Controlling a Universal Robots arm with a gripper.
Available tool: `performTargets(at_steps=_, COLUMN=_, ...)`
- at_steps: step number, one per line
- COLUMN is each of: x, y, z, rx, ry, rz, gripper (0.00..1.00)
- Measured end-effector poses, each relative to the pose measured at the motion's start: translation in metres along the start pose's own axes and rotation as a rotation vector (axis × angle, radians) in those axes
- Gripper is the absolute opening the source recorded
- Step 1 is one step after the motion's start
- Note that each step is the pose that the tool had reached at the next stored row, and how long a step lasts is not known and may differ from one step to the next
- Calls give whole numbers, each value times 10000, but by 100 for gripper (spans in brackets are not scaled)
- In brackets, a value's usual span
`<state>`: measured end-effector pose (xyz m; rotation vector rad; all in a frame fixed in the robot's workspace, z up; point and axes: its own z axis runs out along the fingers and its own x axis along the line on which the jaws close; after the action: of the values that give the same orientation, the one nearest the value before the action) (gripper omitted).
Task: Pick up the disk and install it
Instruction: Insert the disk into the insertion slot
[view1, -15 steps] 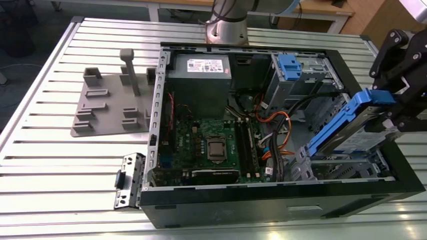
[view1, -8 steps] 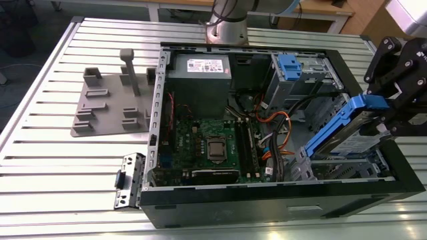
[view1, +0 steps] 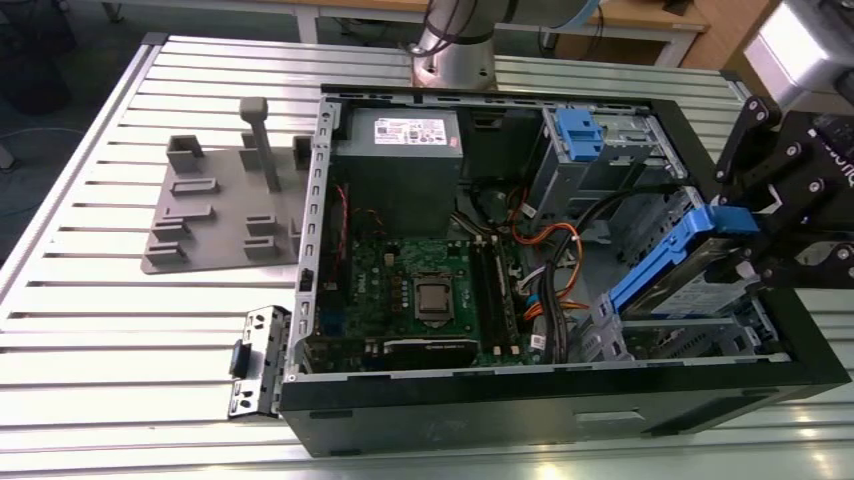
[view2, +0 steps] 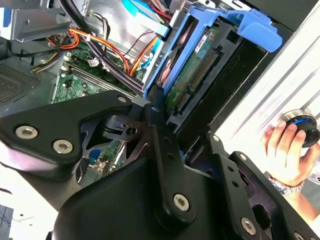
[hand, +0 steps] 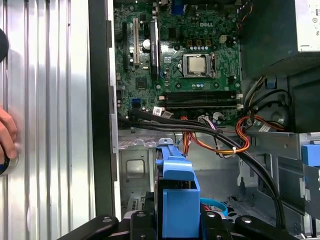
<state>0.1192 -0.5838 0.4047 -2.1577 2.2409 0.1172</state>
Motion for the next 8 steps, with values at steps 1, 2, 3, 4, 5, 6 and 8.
performTargets(at_steps=1, x=1, y=-1, z=19, rx=0, ry=-1, rz=0, gripper=36)
performTargets(at_steps=2, x=3, y=-1, z=37, rx=0, ry=-1, rz=0, gripper=36)
performTargets(at_steps=3, x=4, y=-2, z=55, rx=0, ry=0, rz=0, gripper=36)
performTargets(at_steps=4, x=5, y=-3, z=73, rx=-1, ry=-1, rz=0, gripper=36)
performTargets(at_steps=5, x=7, y=-3, z=91, rx=0, ry=-1, rz=0, gripper=36)
performTargets(at_steps=6, x=8, y=-4, z=109, rx=-1, ry=-1, rz=0, gripper=36)
performTargets(at_steps=8, x=11, y=-5, z=144, rx=-1, ry=0, rz=-1, gripper=36)
